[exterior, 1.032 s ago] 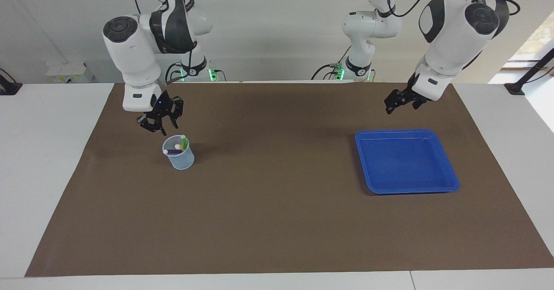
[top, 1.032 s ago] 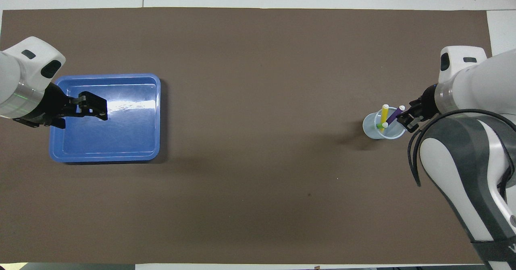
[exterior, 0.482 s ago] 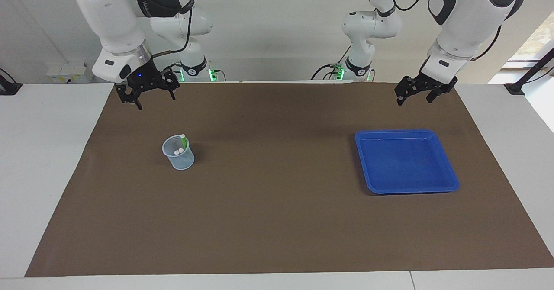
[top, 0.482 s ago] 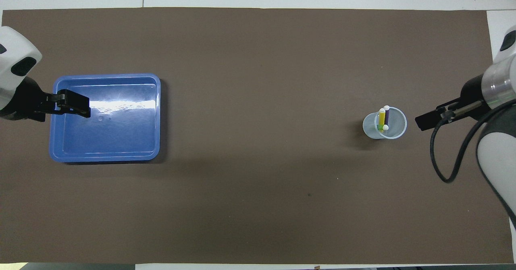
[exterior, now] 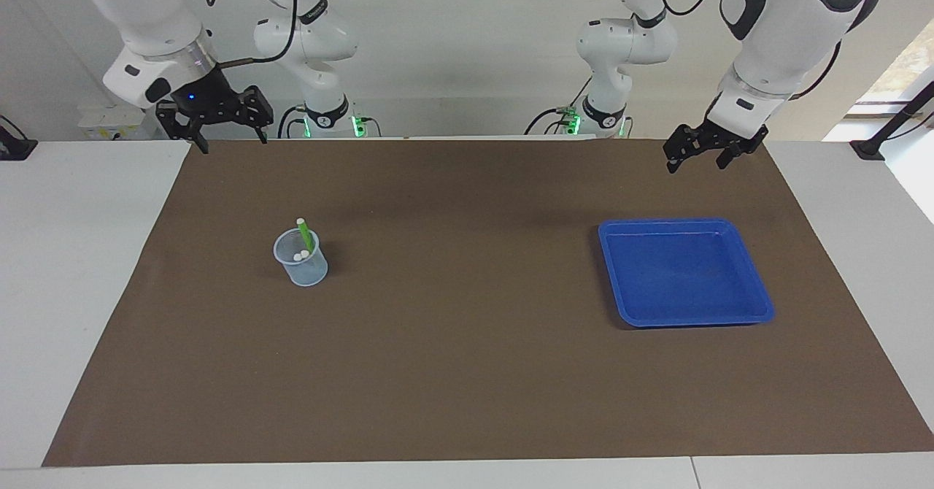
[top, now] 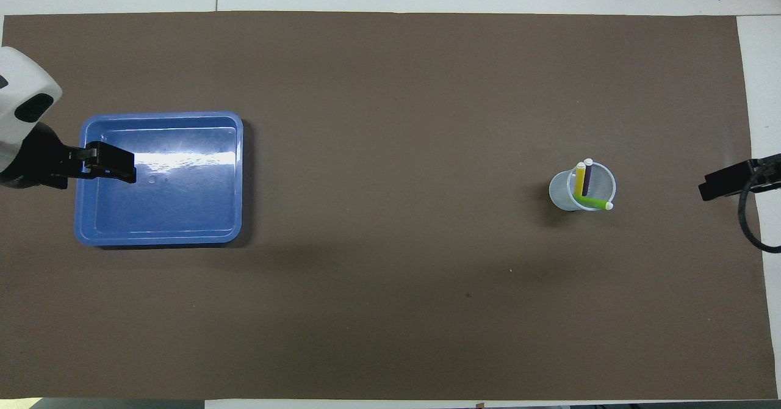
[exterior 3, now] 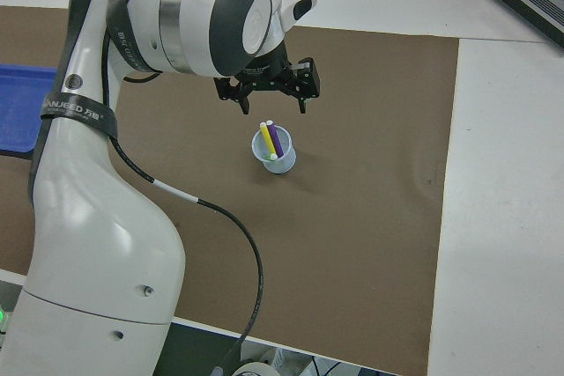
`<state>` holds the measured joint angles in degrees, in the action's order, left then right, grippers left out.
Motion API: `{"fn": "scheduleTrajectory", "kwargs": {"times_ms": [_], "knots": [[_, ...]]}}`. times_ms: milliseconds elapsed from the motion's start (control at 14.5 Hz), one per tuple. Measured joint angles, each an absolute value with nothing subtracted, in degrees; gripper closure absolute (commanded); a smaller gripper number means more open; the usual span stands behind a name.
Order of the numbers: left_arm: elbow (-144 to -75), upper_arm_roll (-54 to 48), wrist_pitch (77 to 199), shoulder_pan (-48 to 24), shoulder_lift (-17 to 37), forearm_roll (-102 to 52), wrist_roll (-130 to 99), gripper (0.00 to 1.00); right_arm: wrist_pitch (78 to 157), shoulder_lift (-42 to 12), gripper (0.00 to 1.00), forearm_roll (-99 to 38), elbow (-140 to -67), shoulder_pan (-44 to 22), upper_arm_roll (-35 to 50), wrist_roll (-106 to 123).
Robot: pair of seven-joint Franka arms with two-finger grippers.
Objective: Transfer and insert pens with both arms
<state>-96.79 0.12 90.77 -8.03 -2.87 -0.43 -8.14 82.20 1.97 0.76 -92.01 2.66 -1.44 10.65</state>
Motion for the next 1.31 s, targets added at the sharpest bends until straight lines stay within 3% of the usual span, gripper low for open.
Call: {"fn": "scheduleTrajectory", "kwargs": {"times_ms": [482,1308], "knots": [[-94.0,0.2,88.9,-7.8,-1.9,-2.2,-8.1,0.00,80.9,0.9,0.00,0.7,-90.8,-3.4,-7.0,5.9],[-94.0,0.2,88.8,-6.9,-1.9,-2.4,-8.1,0.00,80.9,0.3,0.00,0.7,-90.5,-4.1,-6.7,5.9]]}}
